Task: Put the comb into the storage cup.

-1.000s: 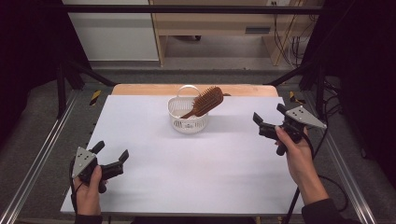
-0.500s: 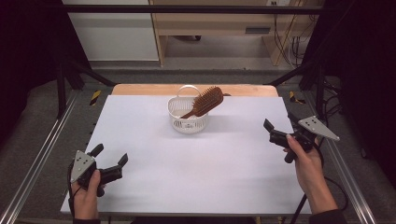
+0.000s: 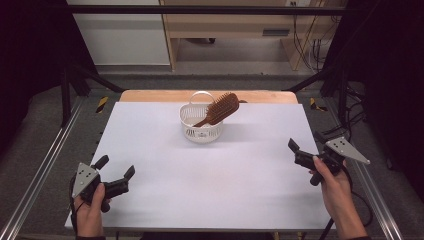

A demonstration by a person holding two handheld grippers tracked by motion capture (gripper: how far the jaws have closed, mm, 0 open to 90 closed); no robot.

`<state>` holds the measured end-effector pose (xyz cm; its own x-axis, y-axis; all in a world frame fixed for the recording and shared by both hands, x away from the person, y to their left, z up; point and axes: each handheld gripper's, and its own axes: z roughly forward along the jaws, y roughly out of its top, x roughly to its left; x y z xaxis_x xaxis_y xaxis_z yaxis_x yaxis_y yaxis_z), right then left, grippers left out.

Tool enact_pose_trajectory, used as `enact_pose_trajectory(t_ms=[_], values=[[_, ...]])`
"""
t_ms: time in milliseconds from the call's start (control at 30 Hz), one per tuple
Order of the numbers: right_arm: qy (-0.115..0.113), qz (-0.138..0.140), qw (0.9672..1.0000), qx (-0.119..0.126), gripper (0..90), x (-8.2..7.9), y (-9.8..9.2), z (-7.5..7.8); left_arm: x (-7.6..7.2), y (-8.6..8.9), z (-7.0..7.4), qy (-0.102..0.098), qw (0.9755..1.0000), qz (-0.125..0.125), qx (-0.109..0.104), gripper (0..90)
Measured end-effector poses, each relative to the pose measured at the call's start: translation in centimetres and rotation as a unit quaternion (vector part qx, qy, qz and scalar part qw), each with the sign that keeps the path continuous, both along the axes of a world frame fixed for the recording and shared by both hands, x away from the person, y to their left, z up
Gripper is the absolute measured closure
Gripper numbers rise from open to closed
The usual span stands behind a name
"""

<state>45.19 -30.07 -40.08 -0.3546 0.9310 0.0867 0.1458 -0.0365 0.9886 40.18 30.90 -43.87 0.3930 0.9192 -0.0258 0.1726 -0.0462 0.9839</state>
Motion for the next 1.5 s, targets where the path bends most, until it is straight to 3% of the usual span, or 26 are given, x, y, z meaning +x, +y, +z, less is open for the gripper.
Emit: enact_pose_trajectory(t_ms=[600,1233,1500], values=[[0.014,0.006,0.9998,-0.012,3.0,-1.7,0.0,-4.0,0.0,-0.1,0.0,0.0,1.0,-0.002,-0.003,2.2],[0.015,0.049,0.9981,-0.034,3.0,-1.9,1.9,-5.3,-0.1,-0.2,0.1,-0.006,0.9999,-0.008,-0.005,2.2],[0.014,0.076,0.9962,-0.039,3.0,-2.0,2.8,-5.6,0.0,-0.3,0.1,-0.006,0.9997,-0.022,-0.005,2.2]])
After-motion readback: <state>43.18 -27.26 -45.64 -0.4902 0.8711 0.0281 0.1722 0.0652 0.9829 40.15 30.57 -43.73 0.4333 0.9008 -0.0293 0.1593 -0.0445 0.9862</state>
